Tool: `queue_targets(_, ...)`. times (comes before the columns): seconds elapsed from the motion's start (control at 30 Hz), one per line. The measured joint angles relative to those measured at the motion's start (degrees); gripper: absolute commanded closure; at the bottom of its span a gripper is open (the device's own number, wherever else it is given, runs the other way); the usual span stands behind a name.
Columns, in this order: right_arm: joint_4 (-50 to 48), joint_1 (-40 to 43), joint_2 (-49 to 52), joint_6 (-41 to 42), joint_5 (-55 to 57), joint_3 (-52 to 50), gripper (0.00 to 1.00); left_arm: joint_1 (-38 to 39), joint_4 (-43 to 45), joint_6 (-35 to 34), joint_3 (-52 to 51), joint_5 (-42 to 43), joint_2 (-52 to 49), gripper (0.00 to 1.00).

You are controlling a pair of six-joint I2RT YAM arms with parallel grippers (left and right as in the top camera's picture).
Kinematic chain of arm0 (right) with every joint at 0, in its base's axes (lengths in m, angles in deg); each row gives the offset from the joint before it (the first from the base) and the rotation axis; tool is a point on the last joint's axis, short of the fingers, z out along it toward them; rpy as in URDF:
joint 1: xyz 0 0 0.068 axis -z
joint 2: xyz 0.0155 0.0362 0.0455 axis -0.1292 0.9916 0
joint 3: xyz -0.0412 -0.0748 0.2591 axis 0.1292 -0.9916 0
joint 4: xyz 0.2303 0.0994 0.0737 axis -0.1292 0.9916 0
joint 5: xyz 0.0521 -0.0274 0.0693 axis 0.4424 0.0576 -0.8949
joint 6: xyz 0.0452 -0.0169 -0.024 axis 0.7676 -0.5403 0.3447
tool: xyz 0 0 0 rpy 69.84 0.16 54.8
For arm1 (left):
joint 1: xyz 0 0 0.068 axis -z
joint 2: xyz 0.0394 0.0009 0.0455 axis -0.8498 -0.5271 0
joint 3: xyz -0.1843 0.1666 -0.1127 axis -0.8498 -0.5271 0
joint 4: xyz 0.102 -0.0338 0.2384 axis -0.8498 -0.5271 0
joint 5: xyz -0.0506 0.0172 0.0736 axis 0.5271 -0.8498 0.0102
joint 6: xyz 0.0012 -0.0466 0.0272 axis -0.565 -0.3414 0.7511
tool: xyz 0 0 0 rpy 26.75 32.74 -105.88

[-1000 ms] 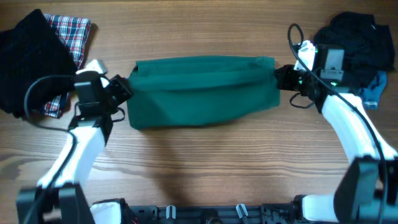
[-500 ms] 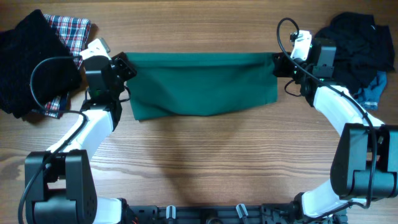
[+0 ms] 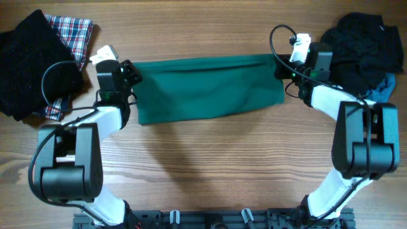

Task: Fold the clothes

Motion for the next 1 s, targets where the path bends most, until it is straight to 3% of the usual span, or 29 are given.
queue_targets(0.03,-1.0,0.1,0.9,-0.1,0.9,0.0,0.27,0.0,0.5,0.0,0.0,-0.6,-0.3,0.57)
queue_targets(0.07,-1.1,0.3,1.3,-0.1,1.4,0.0,0.22,-0.2,0.9,0.2,0.0,-1.4,-0.5,0.42)
queue_targets(0.13,-1.7,0.6,1.4,-0.3,2.2,0.0,0.17,-0.4,2.0,0.9,0.0,-3.3,-0.6,0.21)
queue_targets(0.33,3.2,0.7,1.4,-0.5,2.3,1.8,0.14,-0.4,3.3,1.1,1.4,-6.7,-0.6,0.23)
queue_targets(0.5,13.9,0.7,-1.6,-1.1,1.9,6.2,0.12,-0.4,-6.1,1.0,6.4,-4.3,-0.6,0.24)
queue_targets(0.63,23.4,0.7,-7.2,-2.5,-2.2,12.5,0.04,-0.4,-15.0,1.2,9.6,-0.1,0.5,0.15)
queue_targets(0.8,30.6,0.5,-10.0,-3.8,-13.9,15.0,0.04,0.7,-25.3,1.2,10.5,6.6,6.0,0.01)
queue_targets(1.0,37.7,-3.6,-10.1,-7.7,-19.5,15.0,0.05,7.1,-33.1,4.3,10.7,11.2,6.7,0.01)
